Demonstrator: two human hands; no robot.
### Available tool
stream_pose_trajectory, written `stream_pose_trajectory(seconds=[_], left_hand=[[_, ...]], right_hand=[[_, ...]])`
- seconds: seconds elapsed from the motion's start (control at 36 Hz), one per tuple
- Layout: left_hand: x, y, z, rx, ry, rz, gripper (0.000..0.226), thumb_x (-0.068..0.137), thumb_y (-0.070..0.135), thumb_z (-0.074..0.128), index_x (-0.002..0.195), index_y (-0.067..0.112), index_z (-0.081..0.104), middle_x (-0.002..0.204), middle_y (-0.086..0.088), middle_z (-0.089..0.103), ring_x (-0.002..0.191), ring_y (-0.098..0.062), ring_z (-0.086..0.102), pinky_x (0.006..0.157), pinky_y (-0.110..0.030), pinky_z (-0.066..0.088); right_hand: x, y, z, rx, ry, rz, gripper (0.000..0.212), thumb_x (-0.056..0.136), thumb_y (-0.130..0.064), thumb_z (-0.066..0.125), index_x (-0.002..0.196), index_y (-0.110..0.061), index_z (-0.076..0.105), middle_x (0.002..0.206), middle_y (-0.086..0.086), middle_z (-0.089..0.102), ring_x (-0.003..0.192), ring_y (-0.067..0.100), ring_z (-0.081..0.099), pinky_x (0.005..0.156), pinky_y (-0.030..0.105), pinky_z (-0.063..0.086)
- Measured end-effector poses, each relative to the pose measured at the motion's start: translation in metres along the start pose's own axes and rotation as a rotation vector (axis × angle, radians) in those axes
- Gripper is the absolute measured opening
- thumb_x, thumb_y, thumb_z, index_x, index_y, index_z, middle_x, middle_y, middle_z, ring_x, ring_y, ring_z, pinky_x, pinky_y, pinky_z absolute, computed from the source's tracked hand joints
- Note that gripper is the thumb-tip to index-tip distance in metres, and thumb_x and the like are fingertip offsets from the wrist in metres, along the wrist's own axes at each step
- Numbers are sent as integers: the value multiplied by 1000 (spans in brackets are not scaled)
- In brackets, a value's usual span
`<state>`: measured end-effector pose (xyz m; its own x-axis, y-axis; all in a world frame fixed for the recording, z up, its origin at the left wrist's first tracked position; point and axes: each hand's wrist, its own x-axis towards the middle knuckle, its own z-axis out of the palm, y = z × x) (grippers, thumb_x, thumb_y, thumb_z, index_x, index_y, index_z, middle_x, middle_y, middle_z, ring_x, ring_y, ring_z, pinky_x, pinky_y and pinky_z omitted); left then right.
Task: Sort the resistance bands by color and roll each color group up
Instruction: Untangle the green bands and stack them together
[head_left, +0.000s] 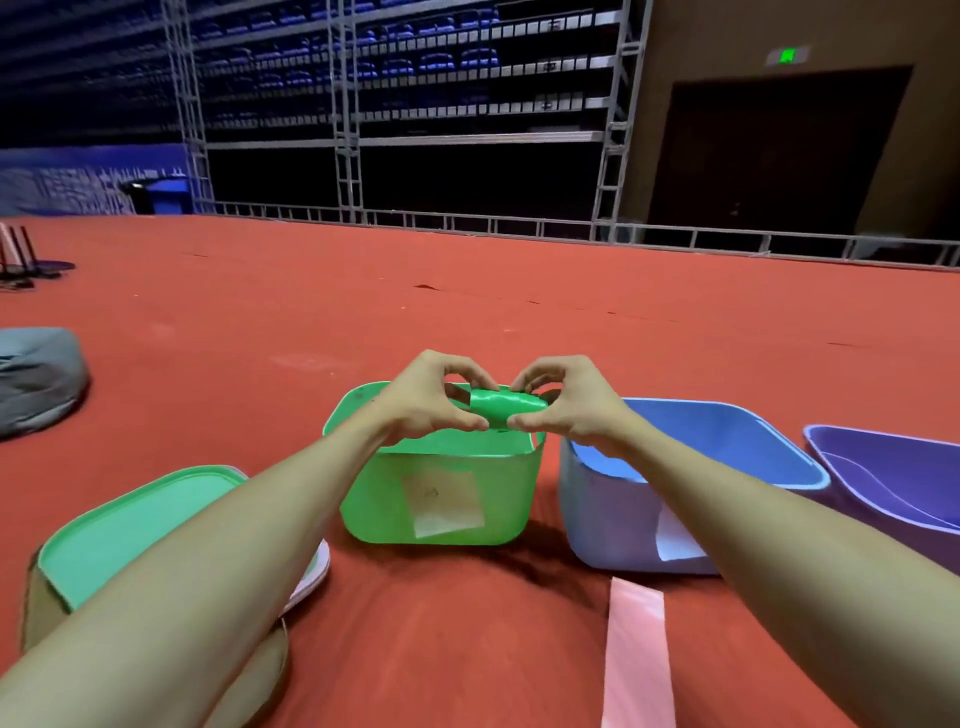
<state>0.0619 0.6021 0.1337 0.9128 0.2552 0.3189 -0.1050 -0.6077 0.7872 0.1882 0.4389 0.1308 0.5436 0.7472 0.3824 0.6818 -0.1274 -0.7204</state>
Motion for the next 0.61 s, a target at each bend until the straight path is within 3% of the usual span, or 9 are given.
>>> stream_pose_trajectory(seconds=[0.14,0.33,0.61], left_hand=[[10,-20,-16,67,3,-48,33,66,-4,83,91,15,72,105,-11,70,87,-18,72,81,-42,58],[29,-43,-26,174,-11,-86,34,61,-3,86,84,18,72,101,-10,70,71,-14,66,71,-31,55],[39,-64,-26,245,-55,-123,36,62,-3,85,86,18,69,102,-9,63,71,-18,61,70,-28,51]], right_hand=[[29,4,18,-94,-58,-30,26,52,-26,84,73,-29,69,83,0,67,70,13,61,74,42,57],[56,12,38,-174,-101,-30,28,58,-16,85,73,-26,65,82,-4,62,71,10,57,72,39,54],[76,14,50,-343,-227,-2,33,60,-21,89,84,-17,68,90,2,64,79,16,59,69,30,50]])
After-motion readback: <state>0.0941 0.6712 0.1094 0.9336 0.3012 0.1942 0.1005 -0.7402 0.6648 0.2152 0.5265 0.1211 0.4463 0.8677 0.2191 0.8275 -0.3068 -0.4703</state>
